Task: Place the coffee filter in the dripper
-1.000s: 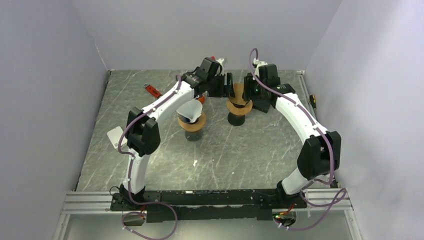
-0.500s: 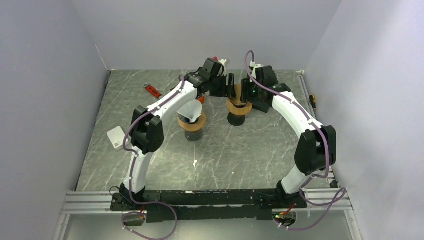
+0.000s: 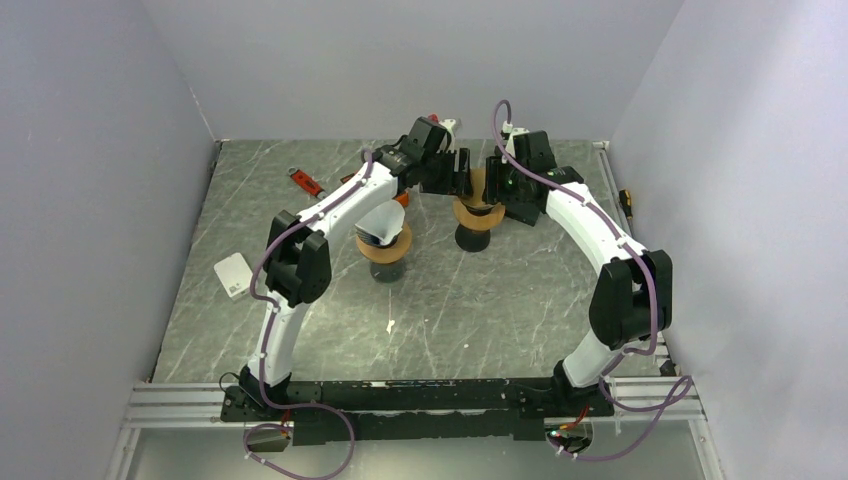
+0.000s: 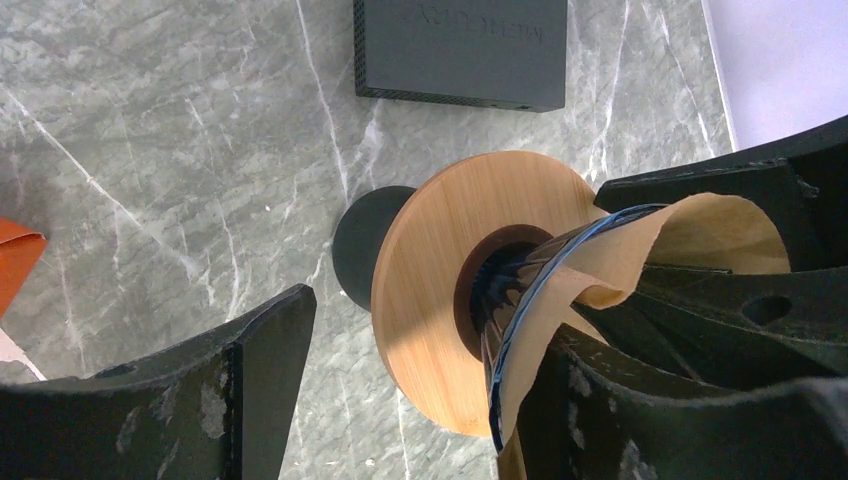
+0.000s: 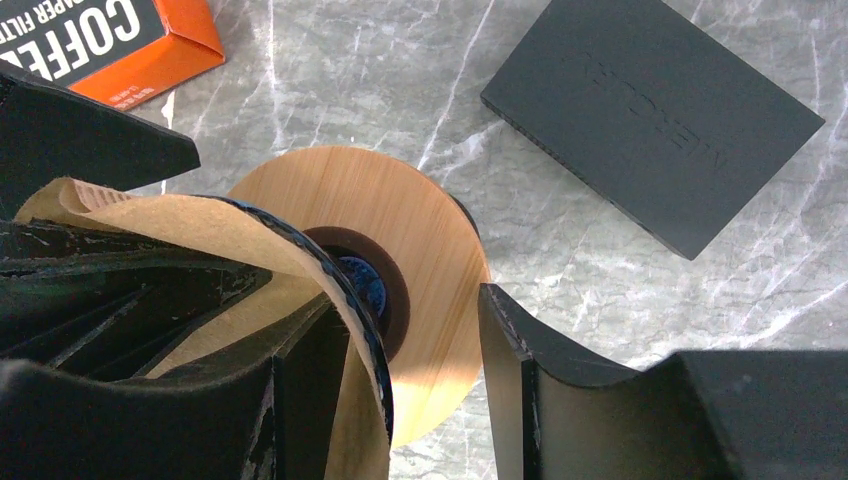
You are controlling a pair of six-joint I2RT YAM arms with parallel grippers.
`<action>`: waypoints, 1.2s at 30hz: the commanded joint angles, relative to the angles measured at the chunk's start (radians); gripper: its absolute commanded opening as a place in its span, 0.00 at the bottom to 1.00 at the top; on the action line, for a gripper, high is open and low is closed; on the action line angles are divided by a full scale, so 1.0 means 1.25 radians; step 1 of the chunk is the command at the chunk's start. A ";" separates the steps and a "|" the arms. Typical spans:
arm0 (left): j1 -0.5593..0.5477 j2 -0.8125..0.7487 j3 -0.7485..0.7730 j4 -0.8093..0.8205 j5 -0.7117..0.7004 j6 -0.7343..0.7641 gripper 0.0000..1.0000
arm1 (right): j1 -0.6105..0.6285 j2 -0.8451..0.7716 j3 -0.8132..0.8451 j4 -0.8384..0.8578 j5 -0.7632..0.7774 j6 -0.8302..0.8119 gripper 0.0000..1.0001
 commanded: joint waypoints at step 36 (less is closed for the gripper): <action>-0.006 0.032 0.049 -0.001 -0.023 0.026 0.80 | -0.043 0.030 0.016 -0.024 -0.033 0.001 0.76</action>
